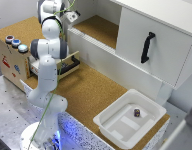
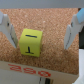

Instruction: Move to the drawer and place the yellow object

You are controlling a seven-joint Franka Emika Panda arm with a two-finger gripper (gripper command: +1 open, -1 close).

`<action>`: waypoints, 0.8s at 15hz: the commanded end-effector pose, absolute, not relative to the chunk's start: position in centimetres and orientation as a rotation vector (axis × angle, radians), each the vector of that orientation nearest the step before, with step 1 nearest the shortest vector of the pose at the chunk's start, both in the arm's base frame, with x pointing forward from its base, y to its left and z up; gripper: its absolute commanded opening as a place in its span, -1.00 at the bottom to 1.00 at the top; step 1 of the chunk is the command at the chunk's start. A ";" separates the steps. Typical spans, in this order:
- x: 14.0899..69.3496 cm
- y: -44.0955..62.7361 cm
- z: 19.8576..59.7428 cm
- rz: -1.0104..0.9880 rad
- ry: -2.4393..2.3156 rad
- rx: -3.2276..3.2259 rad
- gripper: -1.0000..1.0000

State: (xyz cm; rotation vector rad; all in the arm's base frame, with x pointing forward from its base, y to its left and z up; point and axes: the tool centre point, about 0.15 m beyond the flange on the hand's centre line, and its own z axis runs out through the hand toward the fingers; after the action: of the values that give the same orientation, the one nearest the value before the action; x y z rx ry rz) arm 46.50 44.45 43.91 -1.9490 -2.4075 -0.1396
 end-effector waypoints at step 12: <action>43.3 42.0 47.5 0.041 -2.382 -2.072 -1.00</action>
State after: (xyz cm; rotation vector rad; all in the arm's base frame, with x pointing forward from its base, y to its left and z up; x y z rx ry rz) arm 45.01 43.73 44.10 -1.9977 -2.3654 -0.0349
